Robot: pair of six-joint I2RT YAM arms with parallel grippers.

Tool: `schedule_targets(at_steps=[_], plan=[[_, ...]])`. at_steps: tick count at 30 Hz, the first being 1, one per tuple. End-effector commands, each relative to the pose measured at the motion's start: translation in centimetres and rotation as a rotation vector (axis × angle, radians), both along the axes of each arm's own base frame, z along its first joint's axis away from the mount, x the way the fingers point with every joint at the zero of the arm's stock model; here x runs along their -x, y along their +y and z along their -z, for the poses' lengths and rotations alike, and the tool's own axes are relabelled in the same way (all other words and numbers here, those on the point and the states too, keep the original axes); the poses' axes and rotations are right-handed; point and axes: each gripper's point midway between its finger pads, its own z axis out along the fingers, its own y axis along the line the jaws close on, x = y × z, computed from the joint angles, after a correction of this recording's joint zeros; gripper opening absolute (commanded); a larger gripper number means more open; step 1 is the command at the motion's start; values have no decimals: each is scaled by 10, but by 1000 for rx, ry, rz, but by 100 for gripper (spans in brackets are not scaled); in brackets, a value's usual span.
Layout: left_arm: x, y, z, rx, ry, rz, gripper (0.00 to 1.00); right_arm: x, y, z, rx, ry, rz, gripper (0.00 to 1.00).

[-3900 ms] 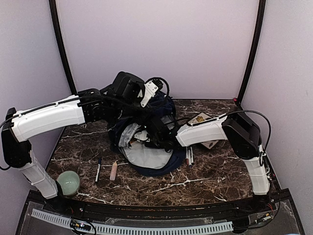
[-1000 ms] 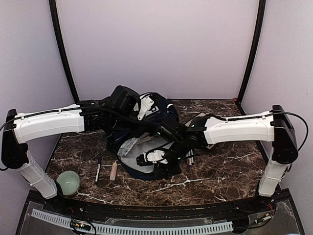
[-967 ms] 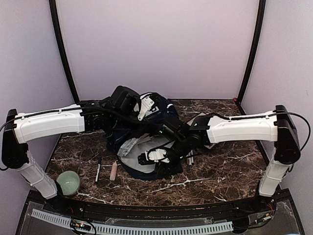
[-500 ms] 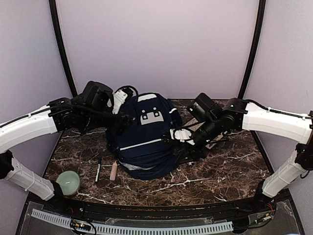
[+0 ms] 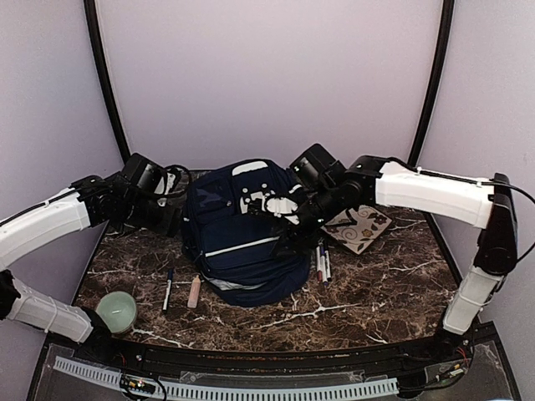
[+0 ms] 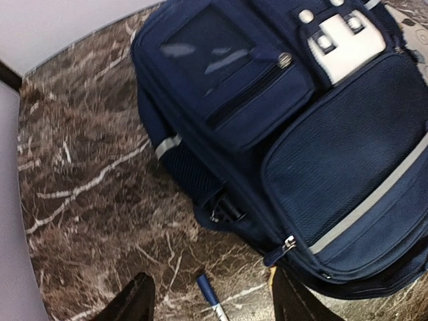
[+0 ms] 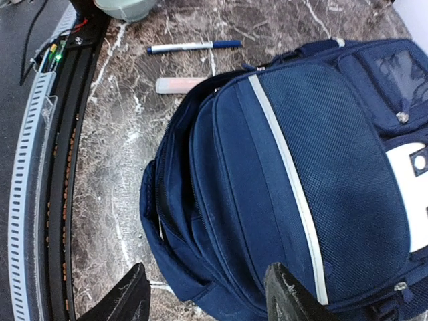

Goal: Pack the student bag
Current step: Pick up the largest pocket of the bag from the student bag.

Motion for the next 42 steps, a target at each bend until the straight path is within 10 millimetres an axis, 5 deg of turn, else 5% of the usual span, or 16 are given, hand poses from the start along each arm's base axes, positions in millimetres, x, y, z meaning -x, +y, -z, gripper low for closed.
schedule_targets(at_steps=[1,9,19,25,28,35,39,42], plan=[[9,27,36,63,170,-105,61,-23,25,21,5,13,65,60],[-5,28,87,47,302,-58,49,-51,44,81,117,-43,94,60],[-26,27,115,12,325,-24,56,-75,58,124,200,-189,134,64],[-21,30,128,7,331,11,57,-65,59,125,208,-223,96,76],[-20,28,130,11,316,42,56,-49,58,120,192,-222,39,99],[-21,34,136,-23,273,53,63,-71,61,120,188,-309,121,100],[-19,30,138,-24,283,103,60,-88,63,123,219,-319,165,77],[-17,27,135,-10,266,128,58,-98,63,103,178,-335,196,54]])
